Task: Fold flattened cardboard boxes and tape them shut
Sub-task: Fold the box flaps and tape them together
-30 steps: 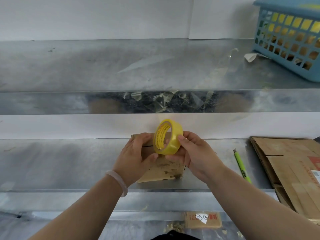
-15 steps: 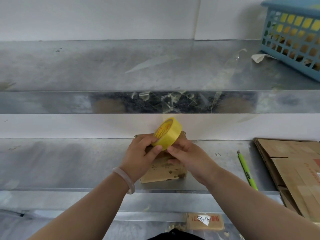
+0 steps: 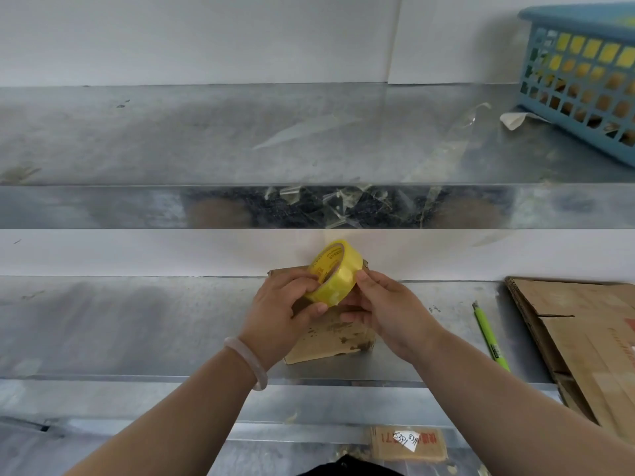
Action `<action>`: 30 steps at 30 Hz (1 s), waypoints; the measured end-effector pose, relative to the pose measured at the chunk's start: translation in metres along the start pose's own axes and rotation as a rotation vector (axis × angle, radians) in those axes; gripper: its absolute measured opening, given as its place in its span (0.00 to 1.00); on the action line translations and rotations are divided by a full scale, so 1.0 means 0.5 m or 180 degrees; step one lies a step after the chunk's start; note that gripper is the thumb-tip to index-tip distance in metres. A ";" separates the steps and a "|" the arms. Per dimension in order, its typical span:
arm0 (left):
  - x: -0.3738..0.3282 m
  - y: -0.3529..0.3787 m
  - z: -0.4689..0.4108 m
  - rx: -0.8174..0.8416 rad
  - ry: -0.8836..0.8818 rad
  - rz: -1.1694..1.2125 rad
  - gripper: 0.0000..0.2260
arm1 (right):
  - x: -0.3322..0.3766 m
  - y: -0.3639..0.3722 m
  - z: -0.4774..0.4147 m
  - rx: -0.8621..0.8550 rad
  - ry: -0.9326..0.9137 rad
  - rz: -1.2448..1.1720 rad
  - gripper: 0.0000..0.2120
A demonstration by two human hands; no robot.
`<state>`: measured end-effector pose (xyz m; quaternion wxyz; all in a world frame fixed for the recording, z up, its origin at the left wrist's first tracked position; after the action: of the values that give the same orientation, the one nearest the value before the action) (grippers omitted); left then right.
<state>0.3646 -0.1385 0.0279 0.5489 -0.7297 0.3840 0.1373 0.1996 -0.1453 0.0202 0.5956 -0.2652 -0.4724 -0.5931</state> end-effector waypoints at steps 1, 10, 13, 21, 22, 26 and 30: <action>-0.003 0.000 0.000 -0.0045 0.0087 -0.0122 0.17 | 0.002 -0.001 0.001 -0.0078 -0.0022 -0.0006 0.12; -0.043 -0.009 -0.001 -0.0794 0.0434 -0.0921 0.15 | 0.026 -0.002 0.018 -0.0362 0.0045 0.0807 0.16; -0.036 0.000 -0.003 -0.0638 0.0247 -0.1078 0.15 | 0.034 -0.013 0.019 -0.0439 0.0271 0.1034 0.18; -0.038 0.010 -0.011 -0.0534 -0.0049 -0.1125 0.14 | 0.022 -0.009 0.011 -0.0102 0.0910 0.0403 0.12; -0.037 0.010 -0.008 -0.0545 -0.0009 -0.1089 0.15 | 0.023 -0.011 0.008 -0.0099 0.0888 0.0381 0.11; -0.031 0.010 0.000 -0.0477 0.0166 -0.1046 0.16 | 0.047 -0.029 -0.004 -0.0255 0.0498 0.0907 0.10; -0.020 0.005 0.009 -0.0556 0.0049 -0.0684 0.24 | 0.075 -0.048 -0.009 -0.0554 0.0036 0.1217 0.08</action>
<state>0.3569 -0.1304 0.0306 0.4919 -0.8126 0.2944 0.1050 0.1722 -0.1699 0.0456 0.6747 -0.3972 -0.3571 -0.5094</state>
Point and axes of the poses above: each hand's wrist, its own z-axis away from the middle knuckle, its own y-axis out of the palm, x = y × z, the point moved 7 cm from there along -z, towards the middle knuckle, and after that the axes turned 5 degrees about y, right-handed, at the moved point
